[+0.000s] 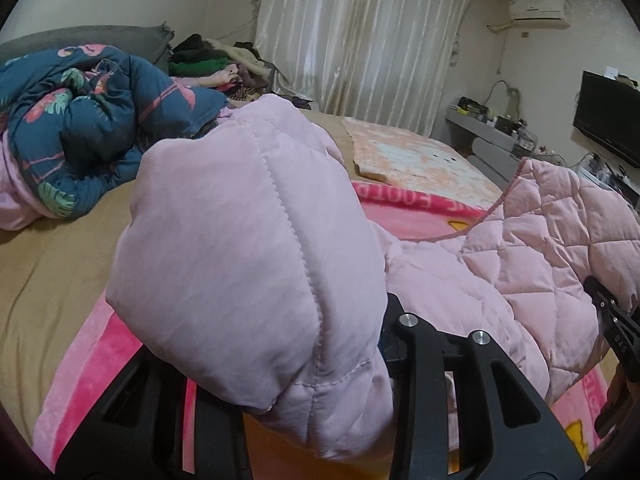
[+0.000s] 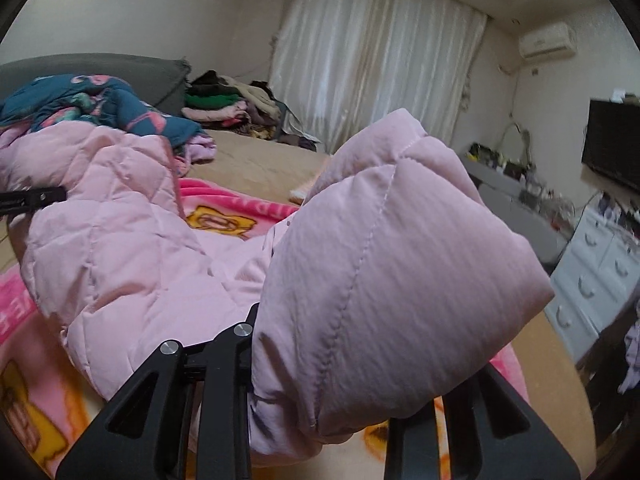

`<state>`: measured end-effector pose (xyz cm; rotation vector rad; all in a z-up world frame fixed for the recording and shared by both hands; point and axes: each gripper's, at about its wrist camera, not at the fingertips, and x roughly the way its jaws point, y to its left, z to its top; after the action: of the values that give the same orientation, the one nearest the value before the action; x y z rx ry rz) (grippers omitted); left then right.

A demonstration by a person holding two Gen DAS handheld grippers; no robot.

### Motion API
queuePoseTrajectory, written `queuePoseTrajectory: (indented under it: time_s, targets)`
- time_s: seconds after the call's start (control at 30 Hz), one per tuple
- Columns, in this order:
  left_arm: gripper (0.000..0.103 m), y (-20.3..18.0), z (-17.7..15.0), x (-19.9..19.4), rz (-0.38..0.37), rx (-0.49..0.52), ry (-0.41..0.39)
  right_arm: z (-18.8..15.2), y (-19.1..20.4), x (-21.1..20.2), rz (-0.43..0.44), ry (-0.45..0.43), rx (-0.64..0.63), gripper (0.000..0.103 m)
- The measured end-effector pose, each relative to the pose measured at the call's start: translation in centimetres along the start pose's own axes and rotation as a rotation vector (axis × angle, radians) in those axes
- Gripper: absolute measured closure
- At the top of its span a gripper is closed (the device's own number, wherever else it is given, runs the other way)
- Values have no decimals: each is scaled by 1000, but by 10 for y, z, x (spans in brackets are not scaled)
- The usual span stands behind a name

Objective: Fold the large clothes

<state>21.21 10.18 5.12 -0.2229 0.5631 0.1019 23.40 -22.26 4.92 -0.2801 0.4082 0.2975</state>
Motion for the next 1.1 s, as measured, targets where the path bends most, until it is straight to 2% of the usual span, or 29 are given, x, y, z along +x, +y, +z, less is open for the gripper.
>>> queuePoseTrajectory:
  time_s: [0.27,0.53,0.9,1.1]
  targets:
    - [76,1,-33,-50,-16,40,-4,-34,7,-55,5,-3,25,78]
    - [76,-1,-58,-76,-15,72,0,-56,11,-89,0,25,70,77]
    - [73,13,-91,-80,26,102,45,-73,20,-89,-3,89,137,75]
    - [71,23,-111,-73,58,90,80,-89,9,-75,-15,172,232,72]
